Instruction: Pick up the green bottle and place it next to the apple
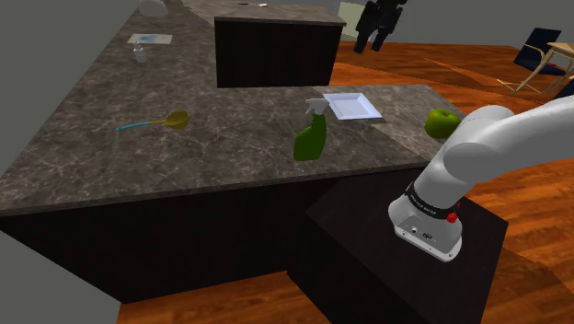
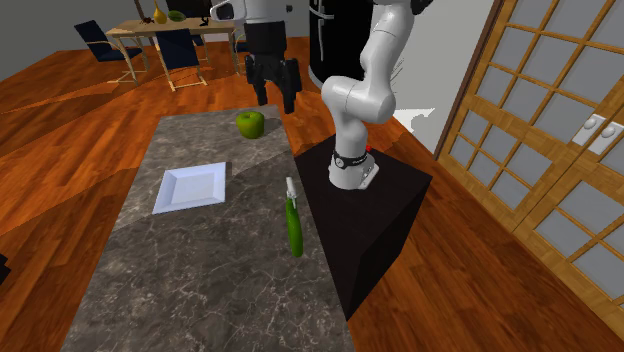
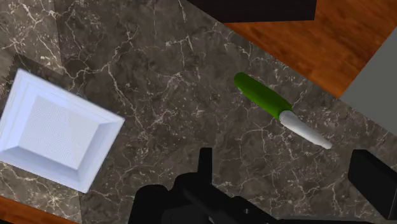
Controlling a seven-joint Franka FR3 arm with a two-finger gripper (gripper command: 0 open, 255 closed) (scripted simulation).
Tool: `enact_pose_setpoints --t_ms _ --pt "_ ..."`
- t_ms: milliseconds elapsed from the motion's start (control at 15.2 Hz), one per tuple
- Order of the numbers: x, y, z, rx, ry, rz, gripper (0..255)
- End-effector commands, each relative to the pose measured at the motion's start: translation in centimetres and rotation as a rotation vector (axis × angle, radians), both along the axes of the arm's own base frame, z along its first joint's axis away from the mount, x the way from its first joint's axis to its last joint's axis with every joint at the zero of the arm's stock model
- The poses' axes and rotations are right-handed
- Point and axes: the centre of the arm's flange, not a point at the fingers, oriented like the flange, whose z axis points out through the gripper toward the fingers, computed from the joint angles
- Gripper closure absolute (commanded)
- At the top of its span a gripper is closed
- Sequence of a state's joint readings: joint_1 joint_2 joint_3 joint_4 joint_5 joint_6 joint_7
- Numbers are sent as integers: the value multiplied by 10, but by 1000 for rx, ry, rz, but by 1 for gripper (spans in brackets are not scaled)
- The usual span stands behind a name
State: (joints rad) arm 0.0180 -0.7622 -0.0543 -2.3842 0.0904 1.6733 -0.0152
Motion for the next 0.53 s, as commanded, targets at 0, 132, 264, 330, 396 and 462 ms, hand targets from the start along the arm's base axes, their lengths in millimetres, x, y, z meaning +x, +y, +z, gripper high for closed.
enact_pose_setpoints --t_ms 0,132,264,330,396,462 --pt "0 0 0 0 0 0 0" --pt "12 12 -21 -11 -9 147 0" --pt "23 25 -43 -22 -17 294 0" --pt "27 32 -53 -27 -22 368 0" --pt "31 39 -64 -33 -26 442 0" --pt "35 46 -75 -38 -30 515 0"
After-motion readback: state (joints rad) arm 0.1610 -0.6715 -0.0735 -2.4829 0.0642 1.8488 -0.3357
